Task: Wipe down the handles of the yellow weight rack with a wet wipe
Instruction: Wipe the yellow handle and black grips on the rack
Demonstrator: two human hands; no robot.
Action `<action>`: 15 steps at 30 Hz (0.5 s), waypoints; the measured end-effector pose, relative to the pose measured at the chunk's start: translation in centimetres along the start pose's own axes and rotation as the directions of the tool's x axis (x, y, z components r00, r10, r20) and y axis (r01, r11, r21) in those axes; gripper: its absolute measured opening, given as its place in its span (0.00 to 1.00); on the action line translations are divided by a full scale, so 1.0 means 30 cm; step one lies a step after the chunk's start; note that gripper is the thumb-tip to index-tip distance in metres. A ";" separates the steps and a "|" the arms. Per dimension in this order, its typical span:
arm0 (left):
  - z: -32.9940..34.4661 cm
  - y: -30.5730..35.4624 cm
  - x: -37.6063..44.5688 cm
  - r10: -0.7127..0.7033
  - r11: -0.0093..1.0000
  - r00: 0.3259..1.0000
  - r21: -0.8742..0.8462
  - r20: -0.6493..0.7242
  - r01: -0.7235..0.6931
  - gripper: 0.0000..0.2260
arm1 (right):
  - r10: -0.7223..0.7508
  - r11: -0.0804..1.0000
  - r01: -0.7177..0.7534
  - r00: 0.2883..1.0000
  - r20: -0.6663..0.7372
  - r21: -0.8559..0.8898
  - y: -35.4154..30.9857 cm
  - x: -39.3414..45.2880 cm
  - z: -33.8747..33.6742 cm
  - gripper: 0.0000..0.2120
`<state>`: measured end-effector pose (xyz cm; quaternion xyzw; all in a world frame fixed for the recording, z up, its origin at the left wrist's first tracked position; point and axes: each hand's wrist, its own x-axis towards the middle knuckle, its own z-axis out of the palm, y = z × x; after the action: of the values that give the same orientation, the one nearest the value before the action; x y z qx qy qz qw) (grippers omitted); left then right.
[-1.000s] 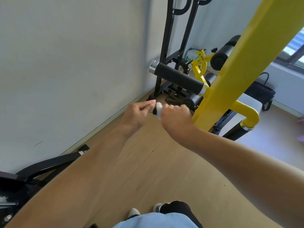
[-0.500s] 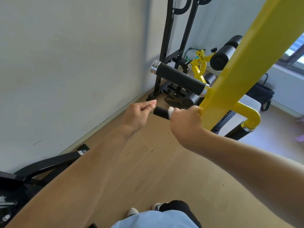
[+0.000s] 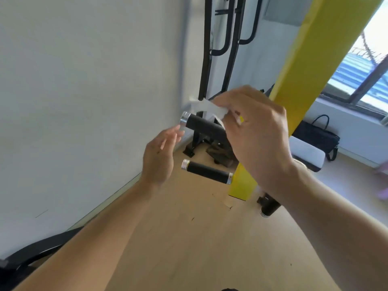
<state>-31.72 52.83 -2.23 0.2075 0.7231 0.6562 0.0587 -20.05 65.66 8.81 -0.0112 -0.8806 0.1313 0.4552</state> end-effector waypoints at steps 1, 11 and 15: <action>0.000 0.028 0.016 0.023 0.999 1.000 -0.045 -0.021 -0.024 0.12 | -0.025 0.998 0.024 1.000 -0.017 -0.056 0.013 0.021 0.006 0.09; 0.014 0.126 0.075 0.098 0.995 0.995 -0.026 -0.033 -0.098 0.09 | 0.234 0.972 -0.215 0.823 0.518 -0.097 -0.021 -0.067 0.095 0.18; 0.029 0.143 0.097 0.099 0.993 0.995 0.056 0.009 -0.100 0.11 | 0.309 0.951 -0.265 0.841 0.445 -0.161 -0.009 -0.006 0.124 0.05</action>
<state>-33.08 54.97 2.39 0.2469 0.7300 0.6369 0.0223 -22.91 64.55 6.68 -0.1324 -0.9572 0.1556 0.2051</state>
